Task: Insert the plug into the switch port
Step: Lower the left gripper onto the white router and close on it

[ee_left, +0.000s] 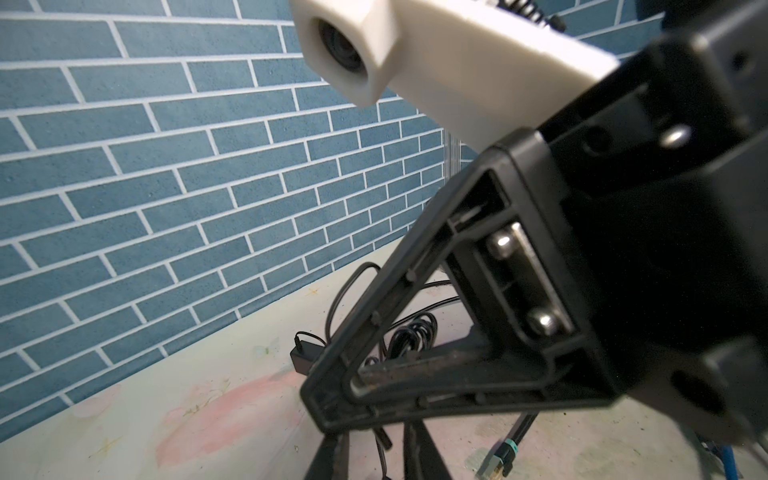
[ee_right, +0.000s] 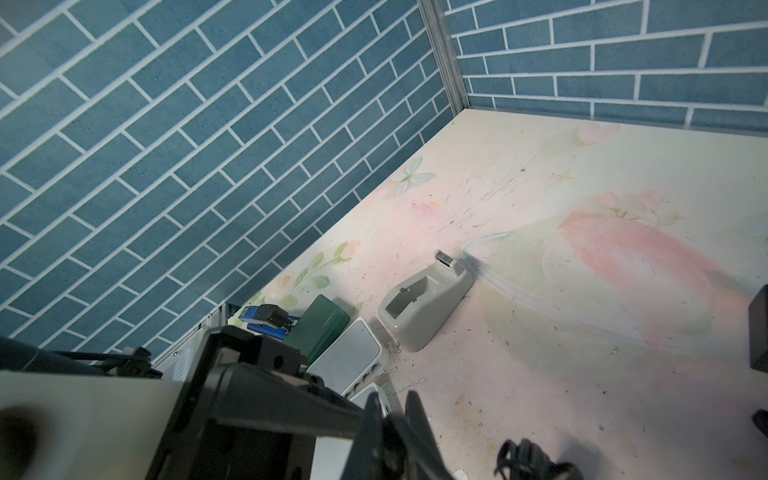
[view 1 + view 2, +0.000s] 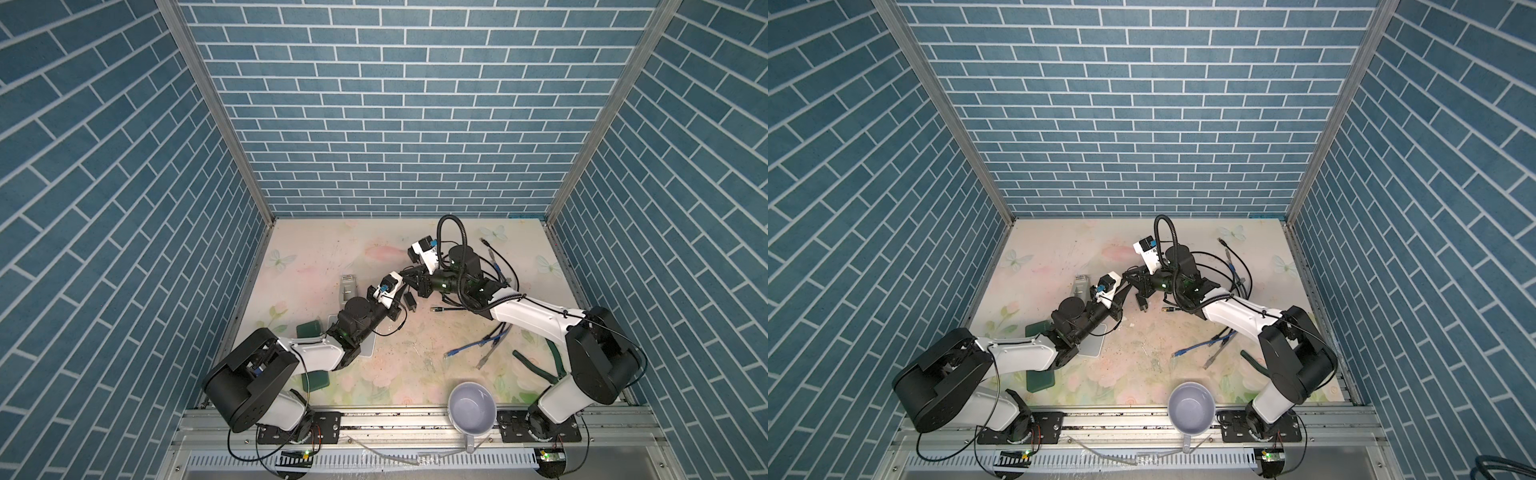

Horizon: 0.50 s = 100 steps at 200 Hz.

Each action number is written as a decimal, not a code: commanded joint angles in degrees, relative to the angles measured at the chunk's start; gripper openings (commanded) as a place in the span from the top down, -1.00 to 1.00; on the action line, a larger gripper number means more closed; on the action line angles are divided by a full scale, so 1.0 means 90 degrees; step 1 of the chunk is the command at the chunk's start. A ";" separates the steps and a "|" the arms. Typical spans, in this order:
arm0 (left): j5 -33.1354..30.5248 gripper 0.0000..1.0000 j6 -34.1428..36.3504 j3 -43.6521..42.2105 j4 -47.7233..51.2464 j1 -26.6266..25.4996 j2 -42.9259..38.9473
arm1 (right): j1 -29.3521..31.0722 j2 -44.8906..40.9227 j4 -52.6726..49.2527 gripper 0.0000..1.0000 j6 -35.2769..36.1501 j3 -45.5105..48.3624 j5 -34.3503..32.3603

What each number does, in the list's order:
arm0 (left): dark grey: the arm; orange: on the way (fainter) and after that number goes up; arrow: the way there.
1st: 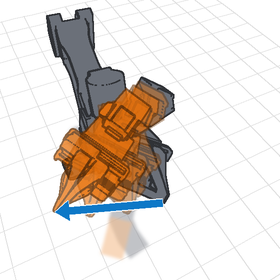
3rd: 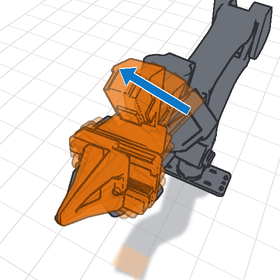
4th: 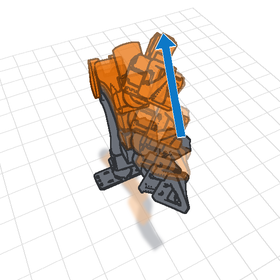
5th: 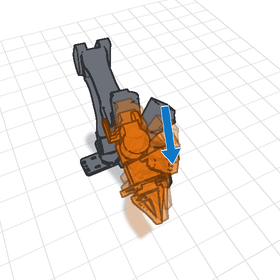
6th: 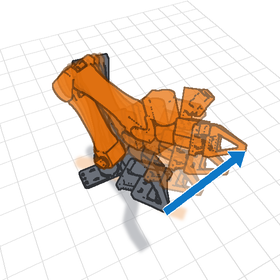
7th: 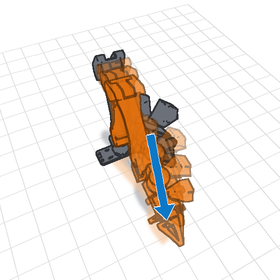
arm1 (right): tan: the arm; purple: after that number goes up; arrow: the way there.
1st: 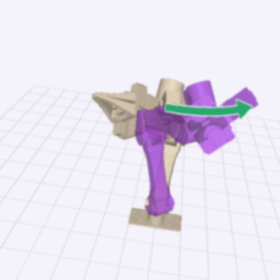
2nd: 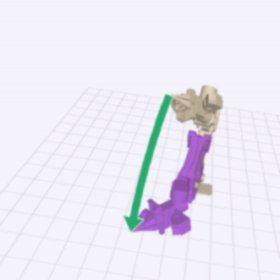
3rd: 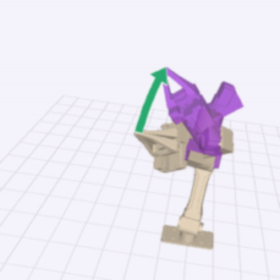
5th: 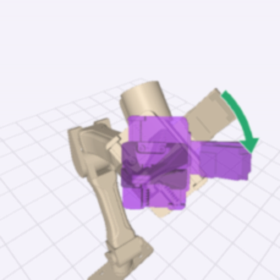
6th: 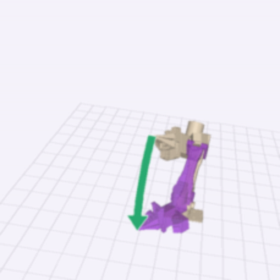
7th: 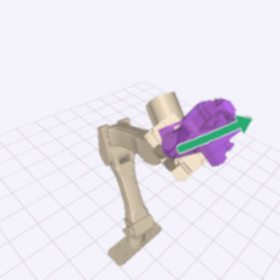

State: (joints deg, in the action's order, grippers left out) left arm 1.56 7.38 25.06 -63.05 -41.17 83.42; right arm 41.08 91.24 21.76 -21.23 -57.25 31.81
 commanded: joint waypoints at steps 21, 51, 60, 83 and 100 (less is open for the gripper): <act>-0.0015 0.60 0.0074 0.0171 -0.0465 -0.0027 0.0158 | 0.0005 -0.0183 0.0230 1.00 -0.0219 0.0192 0.0232; -0.0026 0.73 0.0139 0.0198 -0.0478 -0.0026 0.0185 | 0.0006 -0.0178 0.0239 1.00 -0.0229 0.0195 0.0292; -0.0021 0.77 0.0161 0.0186 -0.0497 -0.0027 0.0185 | 0.0006 -0.0174 0.0230 1.00 -0.0229 0.0195 0.0293; -0.0010 0.93 0.0239 0.0188 -0.0429 -0.0027 0.0146 | 0.0012 -0.0168 0.0229 1.00 -0.0229 0.0213 0.0292; 0.0027 1.00 0.0264 0.0188 -0.0375 -0.0032 0.0115 | 0.0007 -0.0162 0.0222 1.00 -0.0229 0.0199 0.0302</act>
State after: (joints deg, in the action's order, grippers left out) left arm 0.23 8.47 25.28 -64.58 -41.01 84.88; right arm 40.80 91.15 22.79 -21.78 -56.88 32.62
